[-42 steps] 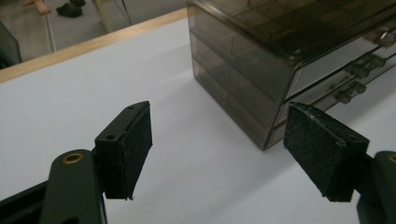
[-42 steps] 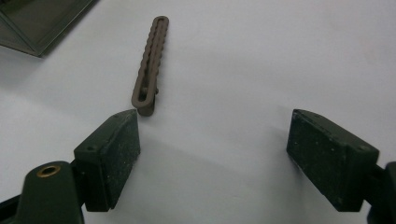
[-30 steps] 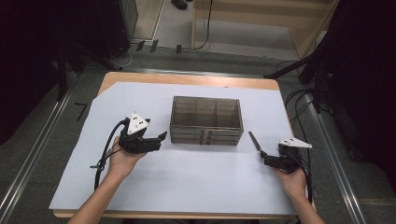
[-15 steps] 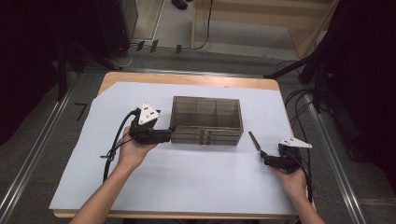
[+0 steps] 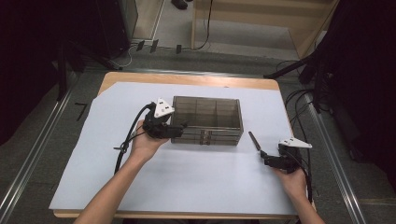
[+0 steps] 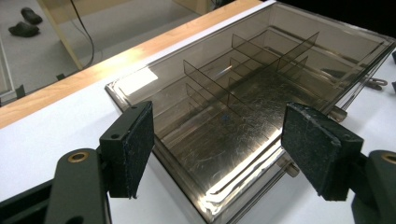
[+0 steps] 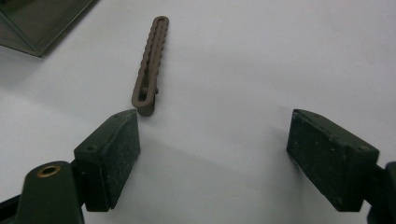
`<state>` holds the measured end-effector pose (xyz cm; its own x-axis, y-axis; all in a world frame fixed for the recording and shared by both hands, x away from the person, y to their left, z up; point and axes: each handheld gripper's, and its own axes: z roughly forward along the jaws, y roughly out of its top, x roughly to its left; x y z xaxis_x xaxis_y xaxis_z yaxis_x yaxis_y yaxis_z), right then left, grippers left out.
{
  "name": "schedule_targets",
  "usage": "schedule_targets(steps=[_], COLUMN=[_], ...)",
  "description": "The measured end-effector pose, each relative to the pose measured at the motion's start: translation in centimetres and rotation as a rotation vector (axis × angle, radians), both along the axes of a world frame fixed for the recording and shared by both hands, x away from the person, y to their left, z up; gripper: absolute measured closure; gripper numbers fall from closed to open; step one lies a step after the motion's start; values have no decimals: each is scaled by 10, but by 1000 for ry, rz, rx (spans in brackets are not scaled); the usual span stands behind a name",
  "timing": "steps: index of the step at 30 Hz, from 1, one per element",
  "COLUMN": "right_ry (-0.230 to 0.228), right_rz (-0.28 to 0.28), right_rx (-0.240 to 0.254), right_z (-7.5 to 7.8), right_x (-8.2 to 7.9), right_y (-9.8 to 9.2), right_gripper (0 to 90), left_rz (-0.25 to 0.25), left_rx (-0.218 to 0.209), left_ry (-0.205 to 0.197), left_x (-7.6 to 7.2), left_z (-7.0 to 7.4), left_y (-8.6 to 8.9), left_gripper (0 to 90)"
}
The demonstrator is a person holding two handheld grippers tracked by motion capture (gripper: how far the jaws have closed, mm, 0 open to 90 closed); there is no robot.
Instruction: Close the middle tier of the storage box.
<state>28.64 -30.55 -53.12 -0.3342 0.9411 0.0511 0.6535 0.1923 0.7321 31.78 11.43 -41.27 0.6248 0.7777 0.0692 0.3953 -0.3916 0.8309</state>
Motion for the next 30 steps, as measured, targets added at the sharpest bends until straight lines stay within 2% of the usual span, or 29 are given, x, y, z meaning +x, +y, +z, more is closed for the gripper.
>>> schedule_targets(steps=[9,12,14,21,22,24,30], right_ry=[-1,0,0,0,0,0,-2], right_rz=[-1,-2,-1,-1,-1,-1,-1], right_rx=[1,5,6,1,1,1,-2], right_z=[0,0,0,0,0,0,0], right_x=[0,0,0,0,0,0,0], right_y=[0,0,0,0,0,0,0], right_gripper=[170,170,170,169,169,169,167], left_rz=[-3,-4,-2,13,18,19,27], left_rx=[7,-9,-10,-12,-22,-14,-40], left_ry=[21,19,32,45,43,37,43], left_x=[15,20,24,31,33,34,37], left_z=[-3,-5,-8,-14,-15,-15,-17], left_y=[-12,-16,-18,-20,-20,-19,-18], left_gripper=[273,279,282,287,287,288,285])
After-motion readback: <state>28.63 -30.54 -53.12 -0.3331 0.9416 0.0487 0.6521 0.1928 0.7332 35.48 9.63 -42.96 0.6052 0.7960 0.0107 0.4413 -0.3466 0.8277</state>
